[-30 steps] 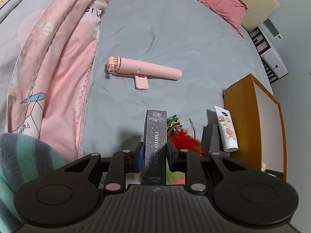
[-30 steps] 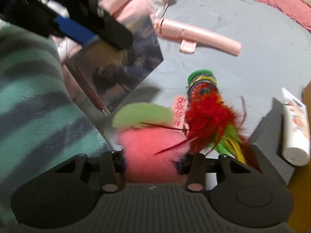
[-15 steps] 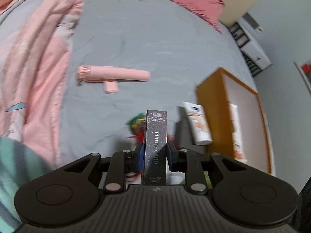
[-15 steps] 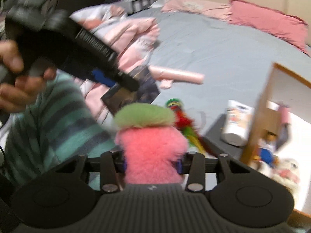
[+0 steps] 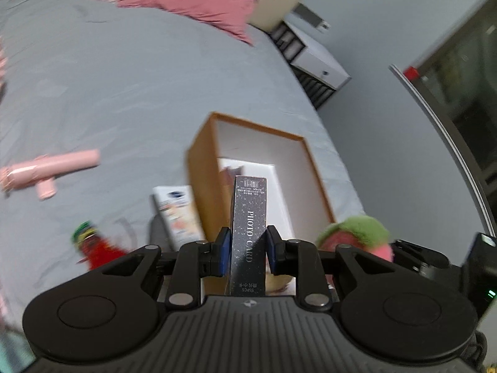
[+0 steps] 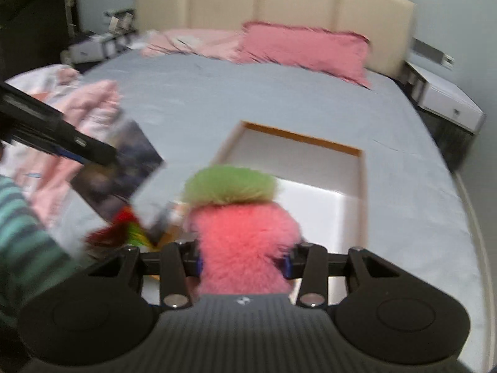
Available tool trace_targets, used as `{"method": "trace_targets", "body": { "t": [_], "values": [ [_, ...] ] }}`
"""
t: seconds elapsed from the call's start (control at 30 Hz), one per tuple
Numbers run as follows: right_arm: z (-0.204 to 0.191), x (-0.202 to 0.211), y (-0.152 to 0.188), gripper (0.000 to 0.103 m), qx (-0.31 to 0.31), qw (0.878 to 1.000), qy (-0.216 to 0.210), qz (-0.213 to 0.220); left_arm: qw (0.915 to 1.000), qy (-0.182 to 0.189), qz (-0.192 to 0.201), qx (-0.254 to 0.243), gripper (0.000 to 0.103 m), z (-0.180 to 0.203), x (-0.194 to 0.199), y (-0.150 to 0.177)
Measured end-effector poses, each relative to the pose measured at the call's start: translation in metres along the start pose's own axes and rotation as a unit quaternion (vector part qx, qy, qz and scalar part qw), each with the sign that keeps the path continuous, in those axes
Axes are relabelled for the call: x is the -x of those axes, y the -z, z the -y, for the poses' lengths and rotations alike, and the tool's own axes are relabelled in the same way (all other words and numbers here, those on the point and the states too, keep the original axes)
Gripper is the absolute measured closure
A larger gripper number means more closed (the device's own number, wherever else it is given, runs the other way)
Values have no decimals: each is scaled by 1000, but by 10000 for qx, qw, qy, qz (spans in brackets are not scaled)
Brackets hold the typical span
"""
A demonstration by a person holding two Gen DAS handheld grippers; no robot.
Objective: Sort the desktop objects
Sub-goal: 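Lift and carry the PHOTO CARD box and pink pompom over the orange box, then lower both items into the orange box and open both tools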
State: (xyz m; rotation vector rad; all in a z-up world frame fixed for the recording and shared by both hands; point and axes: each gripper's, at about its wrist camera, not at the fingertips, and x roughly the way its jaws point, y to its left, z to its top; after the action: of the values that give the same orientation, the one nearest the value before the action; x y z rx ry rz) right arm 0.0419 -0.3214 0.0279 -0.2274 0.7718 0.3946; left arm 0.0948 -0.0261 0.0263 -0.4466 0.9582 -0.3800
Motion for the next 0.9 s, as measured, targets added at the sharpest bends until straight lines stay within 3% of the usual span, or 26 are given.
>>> {"method": "trace_targets", "body": {
  "t": [0.2,0.47,0.73,0.83,0.9],
  "values": [
    [39,-42,16,59,-90,9972,239,-707,9994,148,-283,-150,76,26,-37,-9],
    [44,-87,33,57,35,9911,307,-1296,9973,104,-658,-298,76,41,-91,-17],
    [45,-90,39,56,166,9891,304,-1433,9958,66,-855,-313,76,51,-132,-27],
    [47,-86,32,56,144,9916,265,-1254,9960,-13,-824,-331,76,57,-147,-36],
    [49,-84,24,62,173,9937,257,-1073,9962,-101,-789,-344,76,59,-156,-40]
  ]
}}
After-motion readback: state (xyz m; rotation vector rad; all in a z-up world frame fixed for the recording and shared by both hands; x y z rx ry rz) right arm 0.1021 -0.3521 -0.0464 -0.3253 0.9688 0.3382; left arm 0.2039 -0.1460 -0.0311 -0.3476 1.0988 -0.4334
